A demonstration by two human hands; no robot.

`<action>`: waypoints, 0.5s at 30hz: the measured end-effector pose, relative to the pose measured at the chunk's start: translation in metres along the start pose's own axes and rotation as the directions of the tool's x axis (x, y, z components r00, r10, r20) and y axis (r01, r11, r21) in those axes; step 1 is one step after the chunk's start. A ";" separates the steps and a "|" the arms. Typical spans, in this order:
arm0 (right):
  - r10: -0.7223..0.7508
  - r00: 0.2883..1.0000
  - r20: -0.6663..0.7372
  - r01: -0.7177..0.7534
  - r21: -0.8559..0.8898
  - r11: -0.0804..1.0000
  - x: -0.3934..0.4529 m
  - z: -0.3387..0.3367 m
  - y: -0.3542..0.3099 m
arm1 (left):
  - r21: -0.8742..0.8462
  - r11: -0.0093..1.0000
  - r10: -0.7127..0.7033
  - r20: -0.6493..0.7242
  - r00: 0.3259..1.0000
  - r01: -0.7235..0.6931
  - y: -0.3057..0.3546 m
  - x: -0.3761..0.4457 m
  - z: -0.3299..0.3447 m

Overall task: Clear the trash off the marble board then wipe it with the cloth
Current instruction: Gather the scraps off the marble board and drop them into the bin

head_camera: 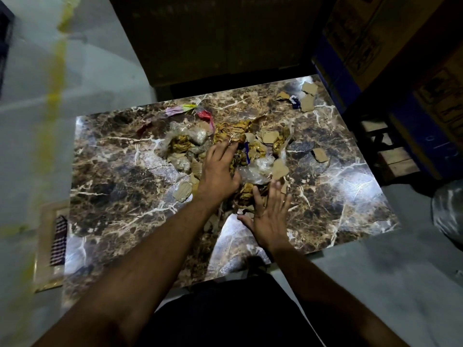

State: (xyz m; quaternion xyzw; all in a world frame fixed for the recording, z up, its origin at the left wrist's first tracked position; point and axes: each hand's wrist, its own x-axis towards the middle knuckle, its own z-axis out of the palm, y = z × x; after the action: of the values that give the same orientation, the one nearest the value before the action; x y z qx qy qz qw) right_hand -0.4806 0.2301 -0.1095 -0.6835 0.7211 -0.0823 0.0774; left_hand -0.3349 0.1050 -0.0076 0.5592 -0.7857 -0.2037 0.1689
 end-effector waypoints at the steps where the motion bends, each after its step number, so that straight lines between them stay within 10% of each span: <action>1: 0.004 1.000 -0.015 -0.003 0.025 1.000 0.006 -0.002 0.001 | 0.005 1.000 -0.002 0.009 1.000 0.002 0.001 0.001 0.000; 8: 0.010 0.979 -0.202 0.026 0.177 0.984 -0.025 -0.019 0.032 | 0.011 1.000 0.006 0.023 1.000 -0.006 0.000 0.000 0.001; 15: 0.173 0.975 0.138 -0.180 0.040 0.983 -0.036 -0.017 0.064 | -0.003 1.000 -0.007 0.010 1.000 0.007 0.000 0.000 0.002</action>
State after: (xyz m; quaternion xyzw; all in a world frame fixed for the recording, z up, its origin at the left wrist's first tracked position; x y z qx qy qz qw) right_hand -0.5447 0.2693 -0.1069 -0.6183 0.7699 -0.0477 0.1505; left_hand -0.3357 0.1057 -0.0097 0.5606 -0.7842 -0.2086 0.1650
